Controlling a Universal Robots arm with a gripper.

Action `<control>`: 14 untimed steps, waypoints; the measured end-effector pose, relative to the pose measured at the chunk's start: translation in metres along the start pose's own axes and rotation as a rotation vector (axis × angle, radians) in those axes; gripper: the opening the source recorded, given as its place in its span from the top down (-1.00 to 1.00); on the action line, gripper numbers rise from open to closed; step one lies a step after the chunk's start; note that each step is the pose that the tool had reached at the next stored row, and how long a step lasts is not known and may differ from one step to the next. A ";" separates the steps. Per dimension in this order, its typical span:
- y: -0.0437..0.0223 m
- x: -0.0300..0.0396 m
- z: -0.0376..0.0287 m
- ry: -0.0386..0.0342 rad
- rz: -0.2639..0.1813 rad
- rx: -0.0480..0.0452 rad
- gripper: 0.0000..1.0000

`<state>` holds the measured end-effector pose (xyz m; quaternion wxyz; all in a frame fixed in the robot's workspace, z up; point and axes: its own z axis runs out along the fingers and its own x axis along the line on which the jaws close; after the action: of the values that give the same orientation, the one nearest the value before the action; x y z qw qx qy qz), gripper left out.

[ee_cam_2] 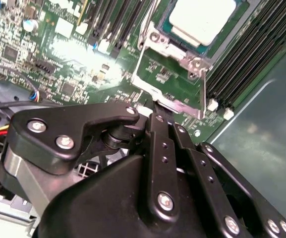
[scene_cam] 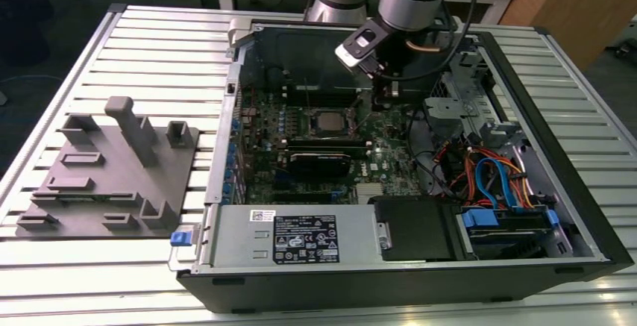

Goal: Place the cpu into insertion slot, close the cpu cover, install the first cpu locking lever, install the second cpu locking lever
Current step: 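Close the cpu cover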

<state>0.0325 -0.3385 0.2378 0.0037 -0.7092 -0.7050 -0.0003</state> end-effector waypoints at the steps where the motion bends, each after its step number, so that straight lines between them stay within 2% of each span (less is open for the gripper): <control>1: -0.0011 0.0000 0.0000 0.0000 0.000 0.0000 0.79; 8: -0.0085 0.0000 0.0000 -0.0001 0.000 0.0000 0.79; 14: -0.0097 0.0001 0.0000 -0.0001 0.000 0.0000 0.79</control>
<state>0.0228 -0.3383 0.2378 0.0036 -0.7091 -0.7051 -0.0003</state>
